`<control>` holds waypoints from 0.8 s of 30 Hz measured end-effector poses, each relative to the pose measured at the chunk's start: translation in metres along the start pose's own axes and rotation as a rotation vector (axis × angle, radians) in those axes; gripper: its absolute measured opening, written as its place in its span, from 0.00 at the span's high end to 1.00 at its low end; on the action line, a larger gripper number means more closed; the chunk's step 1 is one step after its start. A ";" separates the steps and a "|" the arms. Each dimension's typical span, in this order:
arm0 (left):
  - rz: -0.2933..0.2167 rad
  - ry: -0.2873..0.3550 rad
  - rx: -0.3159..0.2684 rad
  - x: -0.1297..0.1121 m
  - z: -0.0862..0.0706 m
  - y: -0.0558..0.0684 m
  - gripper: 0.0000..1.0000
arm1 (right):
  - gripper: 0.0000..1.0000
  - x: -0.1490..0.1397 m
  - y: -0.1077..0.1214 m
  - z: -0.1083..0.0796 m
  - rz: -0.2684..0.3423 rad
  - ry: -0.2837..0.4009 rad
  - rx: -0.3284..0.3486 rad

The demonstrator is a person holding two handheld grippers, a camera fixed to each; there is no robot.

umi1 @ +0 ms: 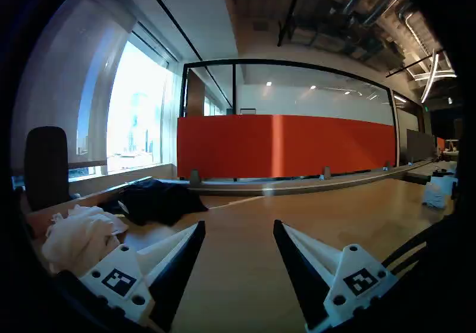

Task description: Fold towel

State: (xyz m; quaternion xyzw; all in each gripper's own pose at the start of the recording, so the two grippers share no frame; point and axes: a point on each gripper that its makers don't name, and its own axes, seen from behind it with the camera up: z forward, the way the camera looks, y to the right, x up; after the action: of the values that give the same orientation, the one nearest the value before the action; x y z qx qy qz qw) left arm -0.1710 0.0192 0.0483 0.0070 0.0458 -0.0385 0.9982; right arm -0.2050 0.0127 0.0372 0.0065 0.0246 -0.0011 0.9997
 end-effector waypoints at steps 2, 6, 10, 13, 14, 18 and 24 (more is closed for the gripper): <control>0.000 0.000 0.000 0.000 0.000 0.000 0.16 | 0.01 0.000 0.000 0.000 0.000 0.000 0.000; 0.000 0.000 0.000 0.001 0.000 0.000 0.16 | 0.01 0.000 -0.001 0.000 0.000 0.000 0.000; 0.000 0.000 0.000 0.002 -0.001 0.000 0.16 | 0.01 0.001 -0.001 0.000 0.000 0.000 0.000; 0.000 -0.001 0.000 0.003 -0.001 0.000 0.16 | 0.01 0.001 0.000 0.000 0.000 0.000 0.000; 0.000 -0.001 0.000 0.003 -0.001 0.000 0.16 | 0.01 0.001 0.000 0.000 0.000 0.000 0.000; 0.000 -0.001 0.000 0.005 -0.002 0.000 0.16 | 0.01 0.001 0.000 -0.001 0.000 0.000 0.000; 0.001 -0.002 0.000 0.006 -0.003 -0.001 0.16 | 0.01 0.001 0.000 0.000 0.000 0.000 0.000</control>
State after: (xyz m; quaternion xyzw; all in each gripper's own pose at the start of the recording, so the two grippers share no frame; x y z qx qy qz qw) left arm -0.1650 0.0178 0.0452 0.0069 0.0448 -0.0382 0.9982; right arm -0.2044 0.0128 0.0368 0.0065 0.0245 -0.0011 0.9997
